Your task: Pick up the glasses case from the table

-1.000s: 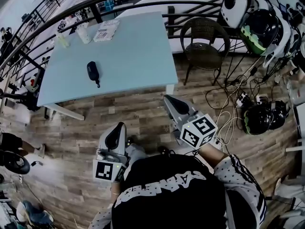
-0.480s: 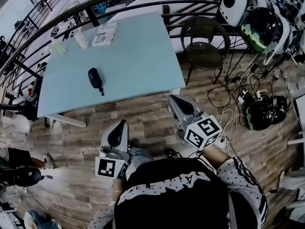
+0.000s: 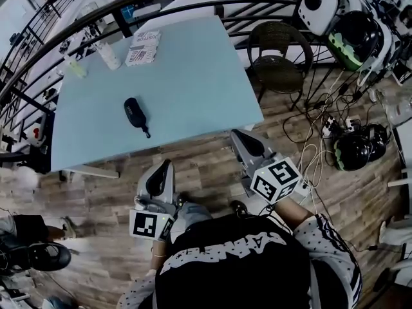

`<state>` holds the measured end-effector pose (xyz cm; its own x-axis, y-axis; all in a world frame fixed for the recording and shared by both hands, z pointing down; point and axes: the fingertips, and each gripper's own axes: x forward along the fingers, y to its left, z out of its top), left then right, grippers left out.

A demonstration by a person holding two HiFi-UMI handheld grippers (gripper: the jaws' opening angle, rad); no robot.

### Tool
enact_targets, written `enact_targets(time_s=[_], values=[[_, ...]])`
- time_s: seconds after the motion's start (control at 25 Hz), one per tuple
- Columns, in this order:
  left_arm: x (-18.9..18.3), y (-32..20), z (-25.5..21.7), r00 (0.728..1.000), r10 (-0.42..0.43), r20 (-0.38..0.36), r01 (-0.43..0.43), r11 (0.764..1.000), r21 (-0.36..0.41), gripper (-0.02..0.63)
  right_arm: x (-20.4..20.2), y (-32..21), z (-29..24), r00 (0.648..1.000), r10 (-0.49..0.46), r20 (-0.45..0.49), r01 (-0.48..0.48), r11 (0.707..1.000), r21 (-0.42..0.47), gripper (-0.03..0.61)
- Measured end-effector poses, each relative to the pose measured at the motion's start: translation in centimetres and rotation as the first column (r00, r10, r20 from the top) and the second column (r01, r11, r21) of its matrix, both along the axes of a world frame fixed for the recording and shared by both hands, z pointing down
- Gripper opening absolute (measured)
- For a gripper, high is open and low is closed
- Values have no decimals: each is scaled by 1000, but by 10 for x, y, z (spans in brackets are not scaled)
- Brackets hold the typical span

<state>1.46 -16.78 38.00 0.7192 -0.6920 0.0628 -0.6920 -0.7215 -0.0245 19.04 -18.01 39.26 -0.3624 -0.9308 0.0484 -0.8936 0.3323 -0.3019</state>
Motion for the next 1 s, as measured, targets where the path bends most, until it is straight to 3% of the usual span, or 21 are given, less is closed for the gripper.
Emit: enact_targets(time_s=[0.28,1.0], values=[[-47,-49,-3,1000,9,-14,-9,1000,14,0,-42,-43,-4,999,29,-20,-29,1000,2,5],[-221,-139,0,992,-123,-15,123,992,-20,0,-195,-152,-8,997,5,-79,-8,999,-35,5]])
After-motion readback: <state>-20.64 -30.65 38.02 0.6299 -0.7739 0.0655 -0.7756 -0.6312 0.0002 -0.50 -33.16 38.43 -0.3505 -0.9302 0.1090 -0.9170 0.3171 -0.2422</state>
